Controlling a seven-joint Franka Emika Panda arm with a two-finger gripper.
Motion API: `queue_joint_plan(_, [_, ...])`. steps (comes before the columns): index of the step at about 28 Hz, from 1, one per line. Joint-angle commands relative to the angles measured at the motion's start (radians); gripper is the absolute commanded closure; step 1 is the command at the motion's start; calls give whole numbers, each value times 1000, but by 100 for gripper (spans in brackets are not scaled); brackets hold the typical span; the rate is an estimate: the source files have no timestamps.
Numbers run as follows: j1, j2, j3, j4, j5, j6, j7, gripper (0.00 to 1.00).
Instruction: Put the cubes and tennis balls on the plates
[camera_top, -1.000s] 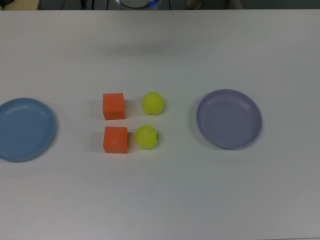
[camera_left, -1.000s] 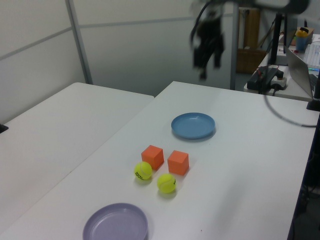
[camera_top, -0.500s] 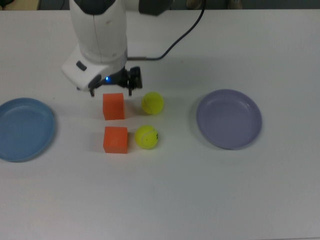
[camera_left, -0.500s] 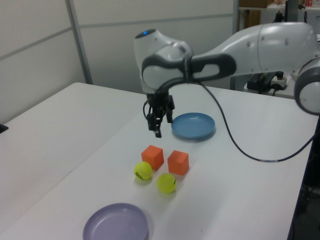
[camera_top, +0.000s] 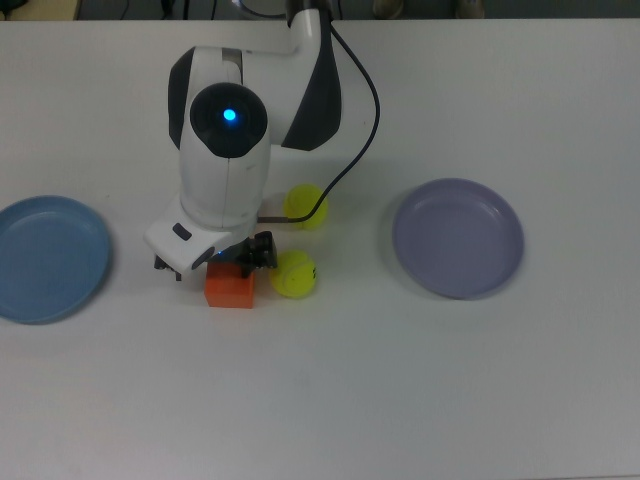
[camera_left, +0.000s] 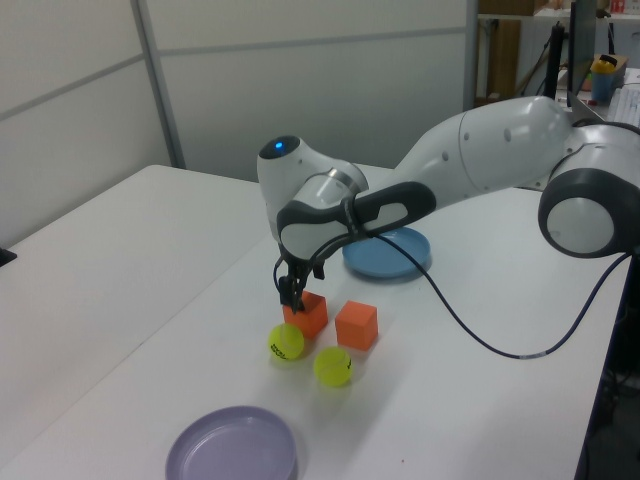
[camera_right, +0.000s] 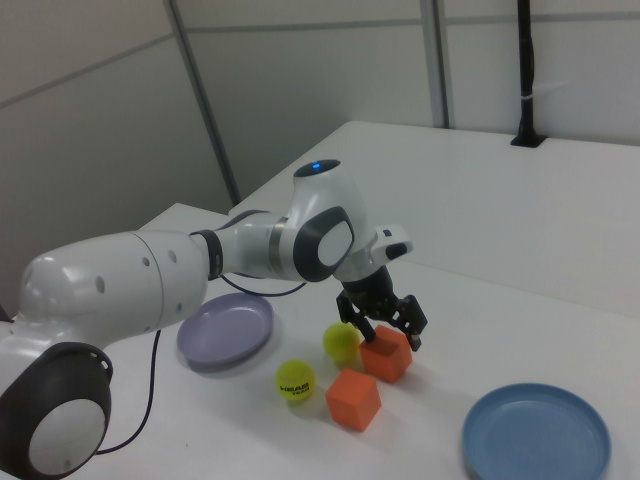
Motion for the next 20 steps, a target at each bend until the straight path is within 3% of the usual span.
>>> queue_joint_plan(1, [9, 1, -8, -29, -23, 60, 23, 0])
queue_joint_plan(8, [11, -13, -8, -18, -17, 64, 24, 0])
queue_joint_plan(15, [5, -99, -9, -16, -2, 57, 12, 1])
queue_joint_plan(20, [14, -91, -8, -19, -4, 59, 19, 1])
